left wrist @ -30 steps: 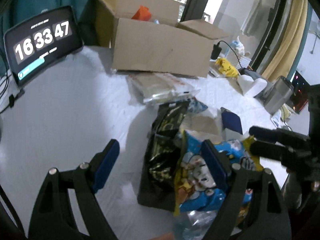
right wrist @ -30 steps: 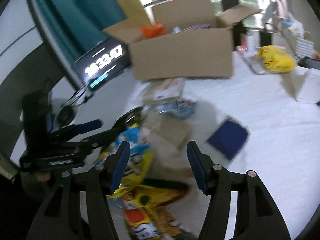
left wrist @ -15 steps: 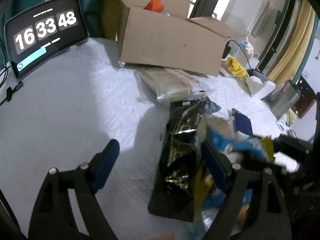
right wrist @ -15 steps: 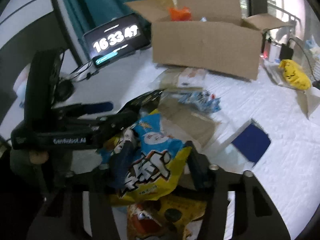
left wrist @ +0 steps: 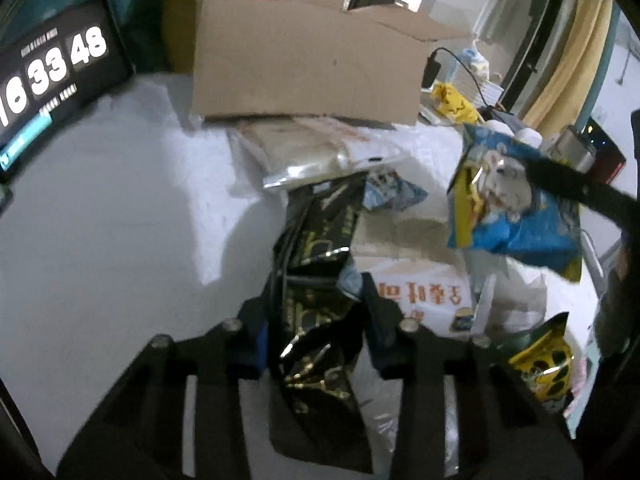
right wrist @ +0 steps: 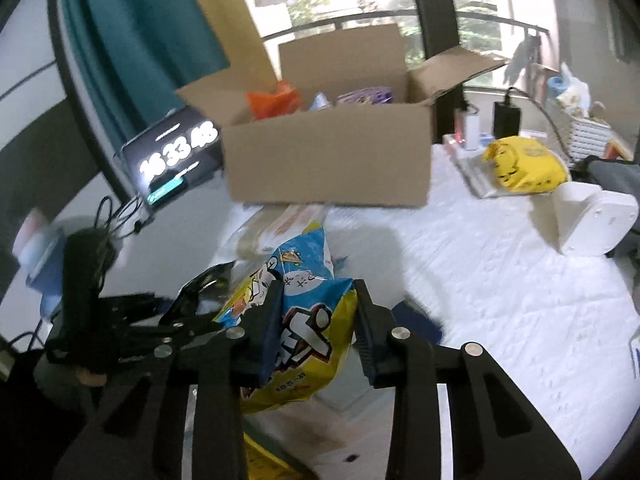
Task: Organize snacks
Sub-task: 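Carry both bags over the box and open both grippers to drop them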
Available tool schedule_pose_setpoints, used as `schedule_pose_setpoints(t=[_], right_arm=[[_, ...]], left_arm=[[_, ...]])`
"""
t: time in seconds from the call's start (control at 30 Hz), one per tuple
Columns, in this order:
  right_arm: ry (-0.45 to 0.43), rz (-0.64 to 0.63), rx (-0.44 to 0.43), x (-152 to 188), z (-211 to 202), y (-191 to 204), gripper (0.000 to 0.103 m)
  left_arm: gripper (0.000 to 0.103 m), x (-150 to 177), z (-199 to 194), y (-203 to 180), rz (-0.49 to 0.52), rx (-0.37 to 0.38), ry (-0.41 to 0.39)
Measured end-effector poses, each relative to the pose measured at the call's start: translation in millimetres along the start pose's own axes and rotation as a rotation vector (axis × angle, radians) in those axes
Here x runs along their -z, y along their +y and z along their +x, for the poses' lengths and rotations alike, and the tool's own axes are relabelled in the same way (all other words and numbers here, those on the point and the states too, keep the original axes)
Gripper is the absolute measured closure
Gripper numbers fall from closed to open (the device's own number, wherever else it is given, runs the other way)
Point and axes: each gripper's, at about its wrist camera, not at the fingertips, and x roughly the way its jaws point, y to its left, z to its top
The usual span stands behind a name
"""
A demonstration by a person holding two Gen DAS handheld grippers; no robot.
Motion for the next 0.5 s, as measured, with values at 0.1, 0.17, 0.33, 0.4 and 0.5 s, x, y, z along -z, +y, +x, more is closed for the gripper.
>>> schedule_pose_setpoints(t=[0.1,0.17,0.33,0.4,0.5], right_arm=[[-0.018,0.015,0.004,-7,-3,-11,0.068],[-0.03,0.019,0.007,-11,-6,-16,0.068],[-0.046,0.02,0.007,-20,-6,-23,0.068],[-0.055,0.013,0.007,-26,-6,-24,0.068],[-0.07,0.003,0.009,-34,-7,-25,0.068]], left_arm=[[0.067,-4,-6,-1,0.002,0.002,-0.013],[0.067,-6,-10,-1,0.006,-0.004,-0.025],[0.067,-18,-28,-3,0.006,-0.008,-0.079],[0.067,-25,-36,-4,0.014,-0.004,-0.105],[0.067,-41,-45,-4,0.03,-0.015,-0.147]])
